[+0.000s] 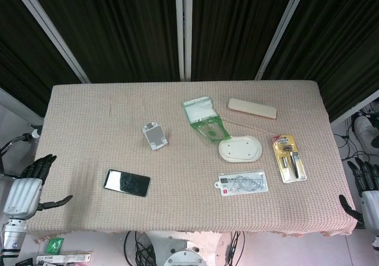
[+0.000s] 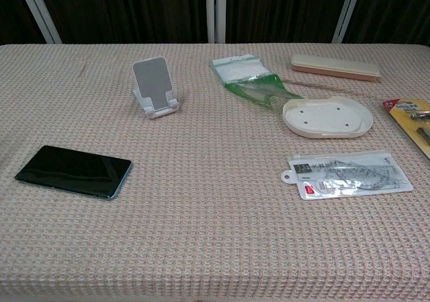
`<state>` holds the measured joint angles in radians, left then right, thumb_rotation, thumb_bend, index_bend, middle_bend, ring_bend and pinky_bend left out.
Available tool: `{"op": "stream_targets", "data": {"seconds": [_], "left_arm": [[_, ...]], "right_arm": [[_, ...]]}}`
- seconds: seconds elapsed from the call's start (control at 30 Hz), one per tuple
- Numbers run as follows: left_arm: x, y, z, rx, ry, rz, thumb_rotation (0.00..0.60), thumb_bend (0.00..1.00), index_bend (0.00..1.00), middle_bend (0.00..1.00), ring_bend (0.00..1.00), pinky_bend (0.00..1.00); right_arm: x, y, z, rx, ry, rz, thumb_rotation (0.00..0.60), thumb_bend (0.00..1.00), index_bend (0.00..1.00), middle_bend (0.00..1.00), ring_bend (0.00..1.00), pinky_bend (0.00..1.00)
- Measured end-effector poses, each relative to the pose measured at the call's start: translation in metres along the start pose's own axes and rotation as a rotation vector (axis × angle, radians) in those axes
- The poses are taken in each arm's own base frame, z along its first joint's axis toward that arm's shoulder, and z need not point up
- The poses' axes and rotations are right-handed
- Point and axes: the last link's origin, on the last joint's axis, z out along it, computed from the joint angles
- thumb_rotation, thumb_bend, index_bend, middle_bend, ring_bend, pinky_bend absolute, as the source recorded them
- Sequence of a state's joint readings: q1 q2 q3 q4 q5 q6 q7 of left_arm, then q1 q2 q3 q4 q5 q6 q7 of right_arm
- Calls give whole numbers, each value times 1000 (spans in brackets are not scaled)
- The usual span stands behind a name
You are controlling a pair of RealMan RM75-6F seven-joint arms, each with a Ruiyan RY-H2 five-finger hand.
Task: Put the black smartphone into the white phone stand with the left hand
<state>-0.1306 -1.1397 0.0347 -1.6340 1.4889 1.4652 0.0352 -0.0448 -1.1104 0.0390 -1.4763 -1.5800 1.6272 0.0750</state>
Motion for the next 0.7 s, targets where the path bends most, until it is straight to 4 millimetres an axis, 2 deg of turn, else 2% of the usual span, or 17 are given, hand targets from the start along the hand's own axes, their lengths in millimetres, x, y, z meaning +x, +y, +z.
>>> {"op": "stream_targets", "data": {"seconds": [0.23, 0.43, 0.57, 0.7], "left_arm": [[-3, 3, 0, -13, 1, -2, 338, 0, 52, 68, 77, 174], [-2, 13, -1, -77, -17, 13, 341, 0, 52, 68, 77, 175], [-5, 26, 5, -138, -50, 43, 411, 0, 52, 65, 77, 176], [-12, 38, 15, -199, -84, 82, 451, 0, 52, 64, 77, 176]], "right_arm": [[-3, 4, 0, -4, -17, -6, 600, 241, 0, 0, 0, 0], [-1, 4, -3, -5, 1, 7, 600, 241, 0, 0, 0, 0], [-1, 4, -4, -10, -2, 6, 600, 240, 0, 0, 0, 0], [0, 4, -2, -9, -4, -6, 600, 240, 0, 0, 0, 0]]}}
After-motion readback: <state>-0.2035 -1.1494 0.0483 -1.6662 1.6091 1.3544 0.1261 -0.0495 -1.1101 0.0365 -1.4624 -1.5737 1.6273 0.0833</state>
